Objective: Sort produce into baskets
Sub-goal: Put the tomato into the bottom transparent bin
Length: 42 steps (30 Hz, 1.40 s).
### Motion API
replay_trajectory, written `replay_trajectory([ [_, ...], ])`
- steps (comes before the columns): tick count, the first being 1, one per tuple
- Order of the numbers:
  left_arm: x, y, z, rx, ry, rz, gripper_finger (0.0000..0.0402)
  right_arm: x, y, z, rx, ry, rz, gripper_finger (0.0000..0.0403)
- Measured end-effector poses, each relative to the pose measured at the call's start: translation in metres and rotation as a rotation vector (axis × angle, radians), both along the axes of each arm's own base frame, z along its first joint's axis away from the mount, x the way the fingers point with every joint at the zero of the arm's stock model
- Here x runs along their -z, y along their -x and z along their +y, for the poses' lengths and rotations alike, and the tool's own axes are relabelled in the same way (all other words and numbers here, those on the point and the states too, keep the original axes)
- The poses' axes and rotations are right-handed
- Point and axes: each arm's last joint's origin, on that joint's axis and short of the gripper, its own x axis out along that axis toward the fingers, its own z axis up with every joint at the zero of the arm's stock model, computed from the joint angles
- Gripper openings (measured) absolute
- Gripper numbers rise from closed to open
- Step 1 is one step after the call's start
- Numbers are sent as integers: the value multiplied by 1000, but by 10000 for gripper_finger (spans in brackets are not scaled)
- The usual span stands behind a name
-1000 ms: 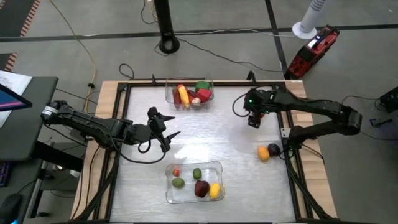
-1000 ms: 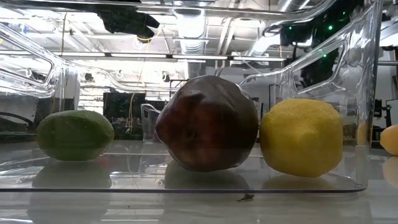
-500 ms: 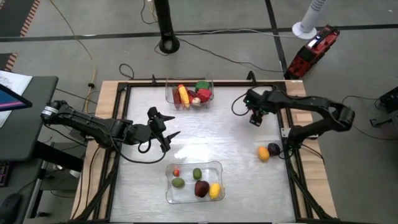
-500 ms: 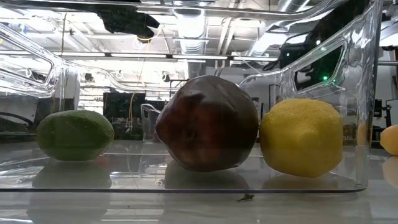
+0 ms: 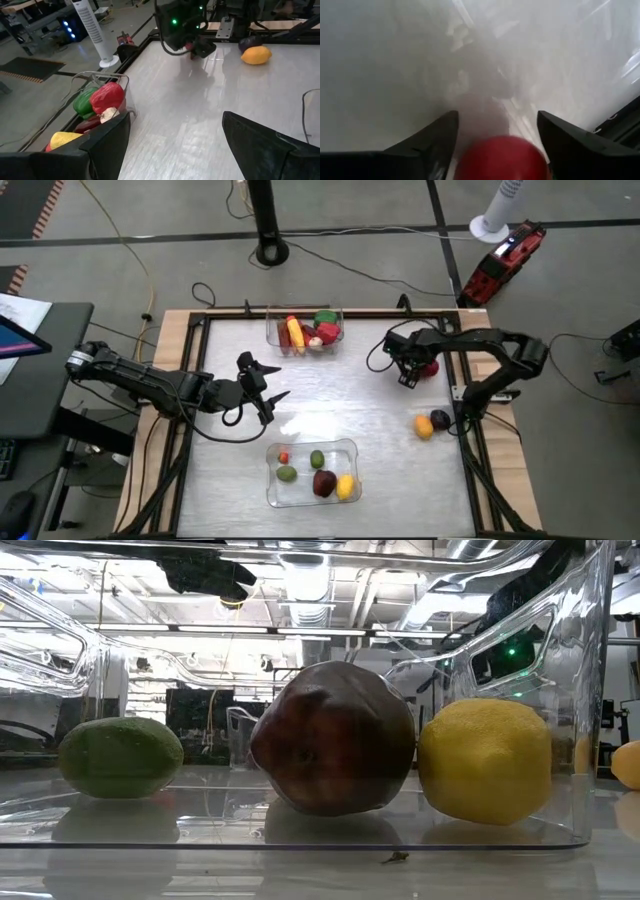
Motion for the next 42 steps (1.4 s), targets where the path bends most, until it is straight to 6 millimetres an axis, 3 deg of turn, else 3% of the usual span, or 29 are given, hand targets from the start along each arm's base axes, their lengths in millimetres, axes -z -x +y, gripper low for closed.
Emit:
replay_trajectory([
  [7,0,0,0,0,-2,4,304,-3,-10,15,-81,9,-34,219],
  [12,0,0,0,1,-4,7,304,-35,-19,28,-150,45,-123,189],
  [16,0,0,0,0,-1,5,304,-66,-10,41,-169,35,-96,209],
  [22,0,0,0,0,-2,5,304,-84,19,61,-183,-86,68,302],
  [28,1,0,0,18,-21,19,304,-77,16,64,-173,-104,150,392],
  [42,0,0,0,31,-48,30,304,-27,2,26,-90,-207,409,379],
])
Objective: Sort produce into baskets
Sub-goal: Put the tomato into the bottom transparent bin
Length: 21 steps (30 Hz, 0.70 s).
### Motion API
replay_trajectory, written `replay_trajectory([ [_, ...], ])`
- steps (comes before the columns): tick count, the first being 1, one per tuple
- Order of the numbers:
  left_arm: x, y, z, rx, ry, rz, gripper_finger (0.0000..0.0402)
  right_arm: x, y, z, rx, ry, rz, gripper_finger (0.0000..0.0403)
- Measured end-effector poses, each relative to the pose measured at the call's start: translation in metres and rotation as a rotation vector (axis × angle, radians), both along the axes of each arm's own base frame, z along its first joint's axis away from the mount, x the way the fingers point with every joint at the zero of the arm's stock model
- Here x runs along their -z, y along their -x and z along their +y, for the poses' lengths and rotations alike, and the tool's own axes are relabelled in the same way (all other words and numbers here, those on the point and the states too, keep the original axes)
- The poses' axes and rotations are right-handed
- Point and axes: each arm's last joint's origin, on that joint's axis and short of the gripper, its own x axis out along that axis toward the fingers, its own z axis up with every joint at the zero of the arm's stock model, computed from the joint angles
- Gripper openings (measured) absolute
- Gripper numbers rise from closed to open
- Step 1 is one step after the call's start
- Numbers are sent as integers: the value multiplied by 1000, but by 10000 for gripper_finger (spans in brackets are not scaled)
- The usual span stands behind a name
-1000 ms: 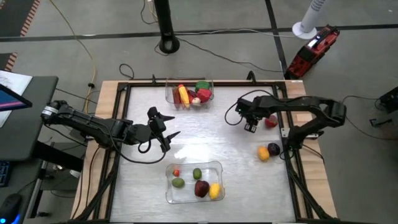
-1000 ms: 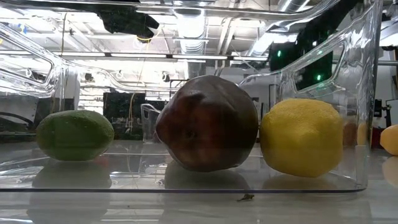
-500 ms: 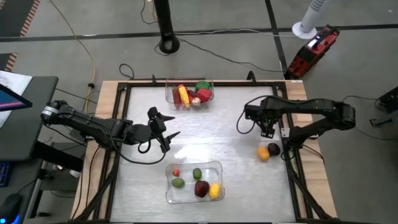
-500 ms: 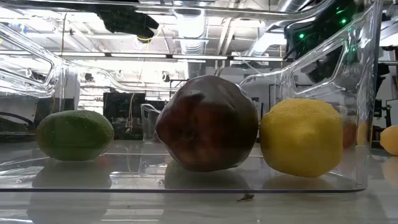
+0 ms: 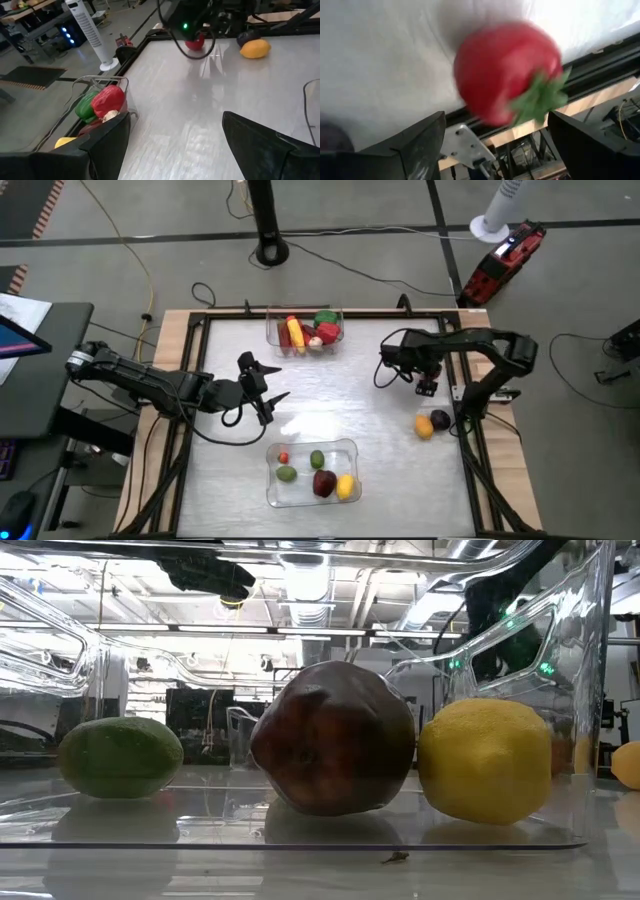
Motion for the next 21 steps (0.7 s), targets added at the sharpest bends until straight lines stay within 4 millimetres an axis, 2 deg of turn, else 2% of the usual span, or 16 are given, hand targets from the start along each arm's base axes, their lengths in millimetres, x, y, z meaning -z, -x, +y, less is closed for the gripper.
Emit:
replay_trajectory([
  [6,0,0,0,0,0,-1,304,20,-7,-11,-10,-21,23,376],
  [11,0,0,0,0,2,-1,304,30,-9,-12,-23,-43,70,359],
  [17,0,0,0,1,-1,1,304,34,-10,-13,-47,-49,83,320],
  [21,0,0,0,0,-1,4,304,31,-13,-9,-71,-37,71,311],
])
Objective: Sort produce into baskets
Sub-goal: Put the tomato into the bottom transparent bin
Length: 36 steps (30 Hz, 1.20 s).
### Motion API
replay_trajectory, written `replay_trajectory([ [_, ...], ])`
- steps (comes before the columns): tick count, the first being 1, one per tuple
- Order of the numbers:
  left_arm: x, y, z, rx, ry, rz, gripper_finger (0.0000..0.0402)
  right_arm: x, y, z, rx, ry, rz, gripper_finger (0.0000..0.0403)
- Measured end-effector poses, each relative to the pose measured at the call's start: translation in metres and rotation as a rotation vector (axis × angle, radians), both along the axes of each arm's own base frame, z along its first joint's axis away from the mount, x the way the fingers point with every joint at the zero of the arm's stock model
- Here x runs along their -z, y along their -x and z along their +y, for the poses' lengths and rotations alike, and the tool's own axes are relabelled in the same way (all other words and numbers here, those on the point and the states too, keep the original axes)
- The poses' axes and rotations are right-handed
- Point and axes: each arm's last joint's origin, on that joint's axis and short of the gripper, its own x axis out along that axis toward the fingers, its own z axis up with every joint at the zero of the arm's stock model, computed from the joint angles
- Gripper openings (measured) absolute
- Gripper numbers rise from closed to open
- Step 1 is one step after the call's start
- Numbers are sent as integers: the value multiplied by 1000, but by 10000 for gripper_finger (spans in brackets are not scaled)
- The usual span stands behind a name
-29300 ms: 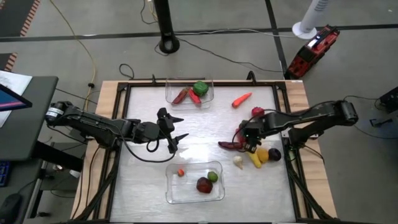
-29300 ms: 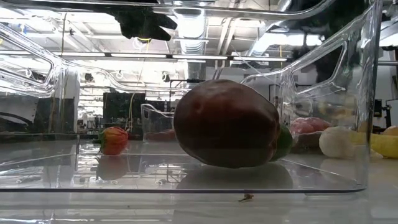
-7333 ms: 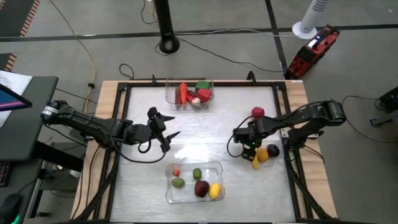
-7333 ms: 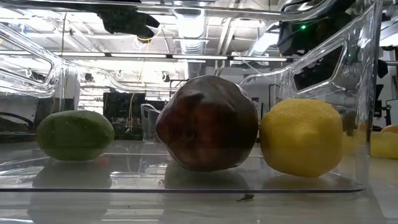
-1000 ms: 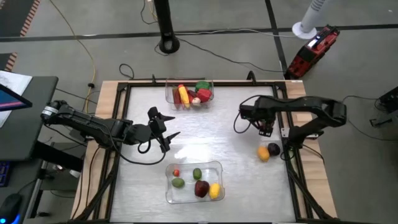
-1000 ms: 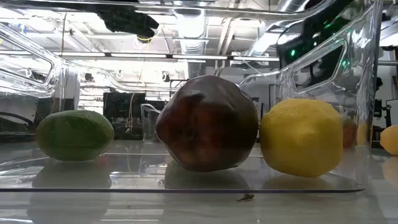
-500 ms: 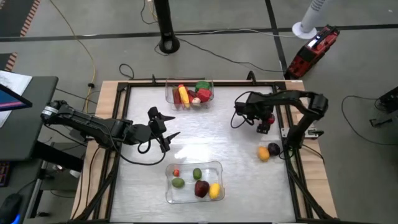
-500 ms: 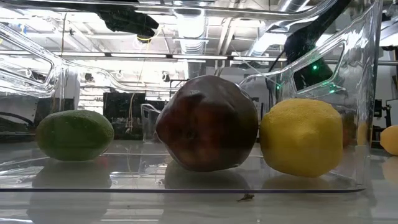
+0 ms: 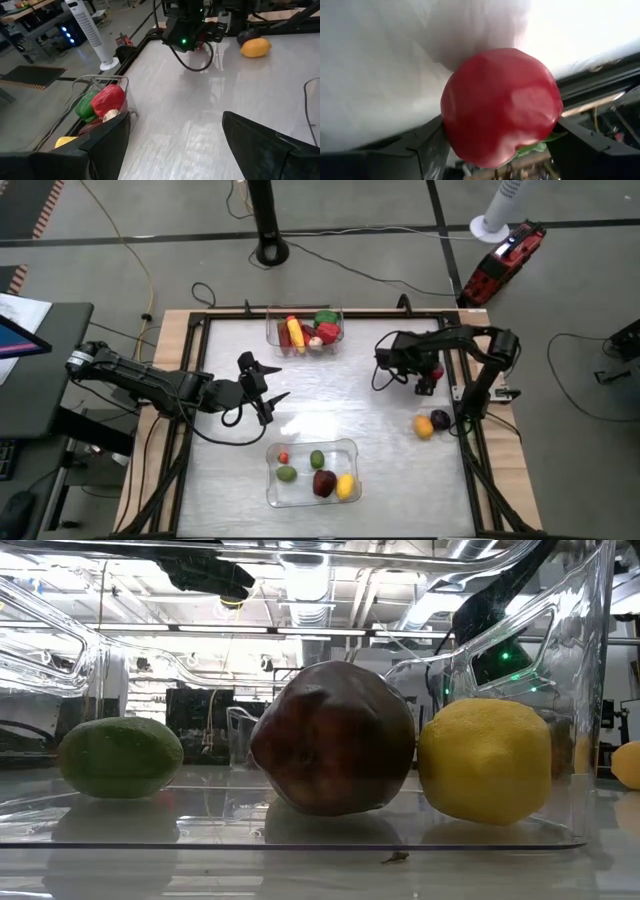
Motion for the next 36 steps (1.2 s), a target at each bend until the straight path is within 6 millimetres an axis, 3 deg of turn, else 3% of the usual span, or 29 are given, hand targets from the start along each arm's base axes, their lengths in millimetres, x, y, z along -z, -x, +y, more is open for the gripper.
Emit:
replay_trajectory([
  [5,-2,0,0,-13,-14,-6,304,-21,-5,15,-55,41,-35,309],
  [12,-9,-1,0,-24,-16,-29,304,-76,-24,52,-77,79,-298,308],
  [15,-8,-1,0,-9,-14,-15,304,-99,-39,78,-105,11,-534,307],
  [19,-8,-1,0,-10,-10,-15,304,-128,-64,123,-265,-139,-856,312],
  [25,-8,0,0,-9,-3,-15,304,-170,-85,186,-525,-266,-1167,321],
  [29,-8,-1,0,-9,7,-19,304,-176,-100,214,-619,-317,-1293,322],
  [36,-7,0,0,-11,13,-18,304,-150,-127,231,-635,-380,-1246,346],
])
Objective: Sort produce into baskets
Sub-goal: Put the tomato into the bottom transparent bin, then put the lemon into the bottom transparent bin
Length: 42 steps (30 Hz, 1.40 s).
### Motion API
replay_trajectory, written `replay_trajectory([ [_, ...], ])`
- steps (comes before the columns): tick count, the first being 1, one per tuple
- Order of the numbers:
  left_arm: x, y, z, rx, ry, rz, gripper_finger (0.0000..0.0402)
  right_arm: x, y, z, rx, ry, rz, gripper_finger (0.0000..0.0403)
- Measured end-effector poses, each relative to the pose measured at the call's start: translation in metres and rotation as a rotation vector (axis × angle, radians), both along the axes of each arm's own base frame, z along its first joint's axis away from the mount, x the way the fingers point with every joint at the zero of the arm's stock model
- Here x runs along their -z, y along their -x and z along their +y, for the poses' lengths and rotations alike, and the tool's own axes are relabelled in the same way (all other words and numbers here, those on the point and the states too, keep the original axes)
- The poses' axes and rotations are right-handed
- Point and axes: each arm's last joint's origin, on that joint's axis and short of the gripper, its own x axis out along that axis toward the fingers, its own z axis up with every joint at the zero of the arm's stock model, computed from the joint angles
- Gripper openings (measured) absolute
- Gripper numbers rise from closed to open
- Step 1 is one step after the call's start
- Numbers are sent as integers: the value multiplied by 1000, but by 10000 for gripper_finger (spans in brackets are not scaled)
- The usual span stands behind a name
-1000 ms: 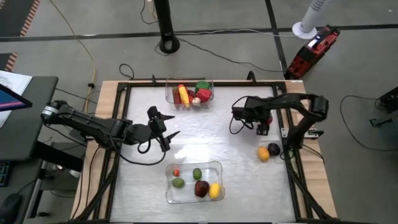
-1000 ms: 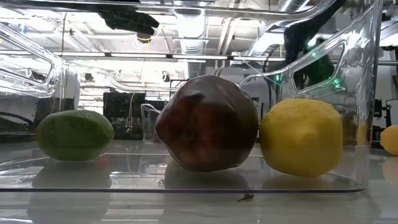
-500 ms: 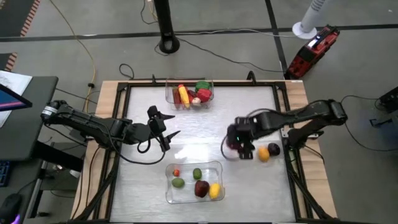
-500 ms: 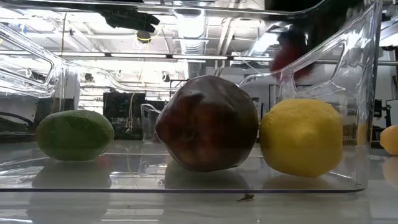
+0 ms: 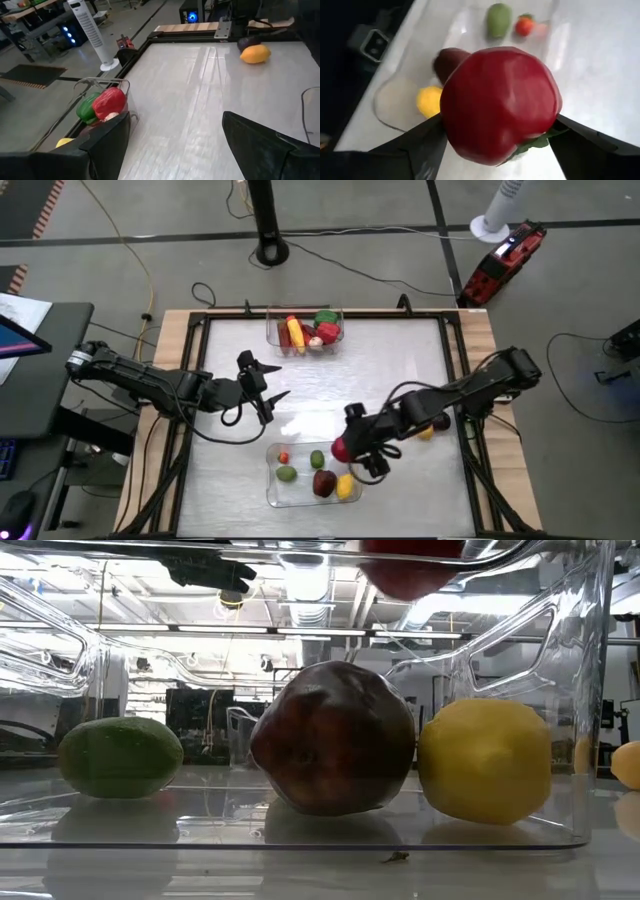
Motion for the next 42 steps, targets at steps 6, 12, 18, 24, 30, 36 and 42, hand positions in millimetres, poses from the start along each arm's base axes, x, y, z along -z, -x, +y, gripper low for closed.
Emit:
replay_trajectory([
  [6,0,0,0,-1,1,0,304,1,-8,0,-39,-45,125,395],
  [12,0,0,0,-2,4,2,304,-1,10,-18,47,-9,300,385],
  [18,1,0,0,0,13,6,304,35,47,-41,248,67,627,385],
  [24,1,1,0,-2,20,8,304,87,73,-64,390,41,879,385],
  [30,1,1,0,3,9,13,304,112,92,-79,534,9,1031,385],
  [36,2,1,0,5,6,15,304,128,106,-92,657,61,1076,385],
  [42,2,1,0,9,-6,26,304,136,115,-93,620,102,1107,381],
])
